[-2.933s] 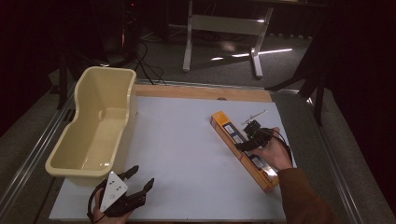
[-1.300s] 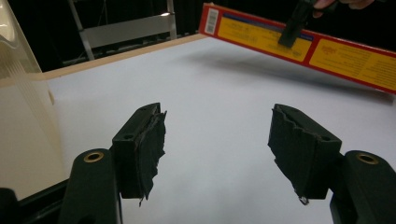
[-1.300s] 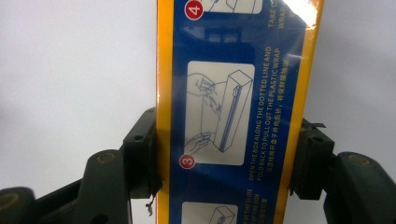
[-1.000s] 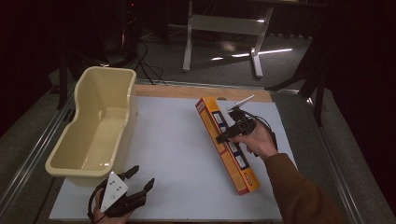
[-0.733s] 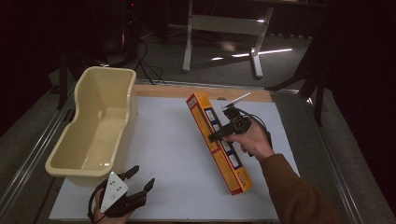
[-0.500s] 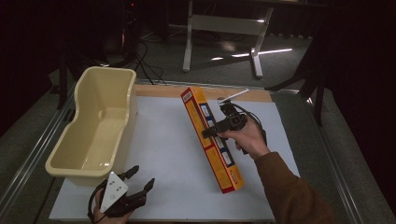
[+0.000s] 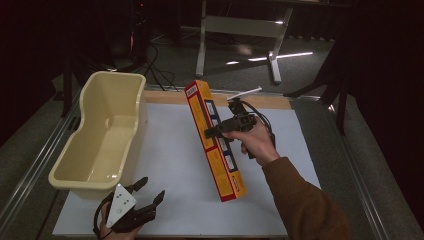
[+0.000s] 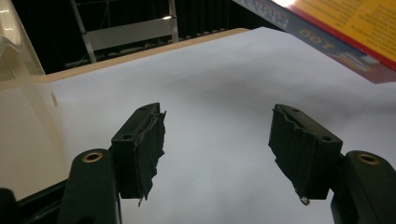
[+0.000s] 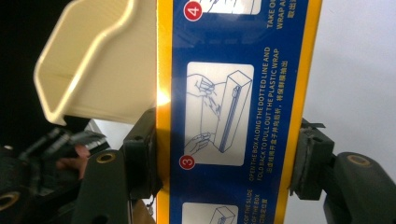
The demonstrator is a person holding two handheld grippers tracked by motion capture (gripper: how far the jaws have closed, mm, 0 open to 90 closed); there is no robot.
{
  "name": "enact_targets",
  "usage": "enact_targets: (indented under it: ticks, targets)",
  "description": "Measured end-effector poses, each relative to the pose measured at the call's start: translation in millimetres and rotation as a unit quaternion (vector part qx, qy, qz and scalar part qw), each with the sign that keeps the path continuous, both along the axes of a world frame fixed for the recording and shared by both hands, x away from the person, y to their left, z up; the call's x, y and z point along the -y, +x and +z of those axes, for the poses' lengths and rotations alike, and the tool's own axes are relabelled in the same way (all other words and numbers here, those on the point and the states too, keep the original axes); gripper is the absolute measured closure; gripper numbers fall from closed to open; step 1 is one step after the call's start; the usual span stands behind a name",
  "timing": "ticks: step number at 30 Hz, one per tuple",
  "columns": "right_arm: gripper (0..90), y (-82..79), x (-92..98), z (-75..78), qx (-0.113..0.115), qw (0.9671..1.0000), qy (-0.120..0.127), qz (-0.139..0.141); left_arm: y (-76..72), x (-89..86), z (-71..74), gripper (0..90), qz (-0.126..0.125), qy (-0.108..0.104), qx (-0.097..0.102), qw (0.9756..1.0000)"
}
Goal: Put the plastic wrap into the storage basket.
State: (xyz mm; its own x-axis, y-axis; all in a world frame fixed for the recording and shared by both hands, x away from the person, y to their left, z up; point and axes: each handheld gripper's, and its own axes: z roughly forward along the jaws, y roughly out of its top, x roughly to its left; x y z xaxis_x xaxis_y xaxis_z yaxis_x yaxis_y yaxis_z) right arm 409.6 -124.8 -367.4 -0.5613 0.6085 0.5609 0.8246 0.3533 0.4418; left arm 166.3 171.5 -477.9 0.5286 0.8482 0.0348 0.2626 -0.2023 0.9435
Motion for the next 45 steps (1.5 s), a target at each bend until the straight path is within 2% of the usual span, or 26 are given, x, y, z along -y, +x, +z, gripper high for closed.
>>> enact_targets:
  ticks: [2, 6, 7, 13, 17, 24, 26, 30, 35, 43, 45]
  targets:
    - [39.1, 1.6, -7.2, 6.0, -0.004, 0.9999, 0.010, -0.004, 0.0, 0.0, 0.0, 34.9, 0.000, 0.001, 0.000, 1.0000]
    - [39.1, 3.0, -12.9, 9.2, -0.011, 0.9997, 0.016, -0.014, 0.0, -0.3, 0.0, 34.9, 0.001, 0.000, 0.000, 1.0000]
    - [39.1, 4.0, -16.4, 10.6, -0.017, 0.9993, 0.022, -0.023, 0.2, -0.8, 0.0, 34.9, 0.002, 0.000, 0.001, 1.0000]
    - [39.1, 5.4, -24.5, 14.5, -0.031, 0.9981, 0.041, -0.034, 0.4, -2.7, 0.3, 34.9, 0.006, -0.003, 0.002, 1.0000]
    - [39.0, 6.4, -31.0, 19.9, -0.021, 0.9982, 0.050, -0.024, 0.4, -2.7, 0.3, 34.7, 0.006, -0.003, 0.002, 1.0000]
    - [39.1, 7.1, -41.8, 30.0, -0.024, 0.9974, 0.063, -0.024, 1.2, -0.8, -0.7, 34.6, 0.004, -0.001, 0.000, 1.0000]
    - [39.0, 10.2, -48.1, 34.2, -0.032, 0.9961, 0.077, -0.028, 1.3, -0.3, -0.9, 34.6, 0.004, -0.001, 0.000, 1.0000]
    - [39.1, 11.8, -50.9, 35.6, -0.035, 0.9956, 0.080, -0.031, 1.3, -0.6, -0.8, 34.6, 0.004, -0.002, 0.001, 1.0000]
    - [39.1, 18.3, -61.8, 39.1, -0.056, 0.9917, 0.105, -0.048, 1.5, -0.7, -1.1, 34.6, 0.005, -0.004, 0.000, 1.0000]
    - [39.1, 21.8, -76.2, 41.5, -0.071, 0.9869, 0.128, -0.068, 1.2, -0.8, -1.0, 34.6, 0.005, -0.006, 0.001, 1.0000]
    - [39.1, 22.0, -80.8, 42.9, -0.070, 0.9869, 0.128, -0.069, 1.0, -0.8, -0.8, 34.6, 0.005, -0.006, 0.001, 1.0000]
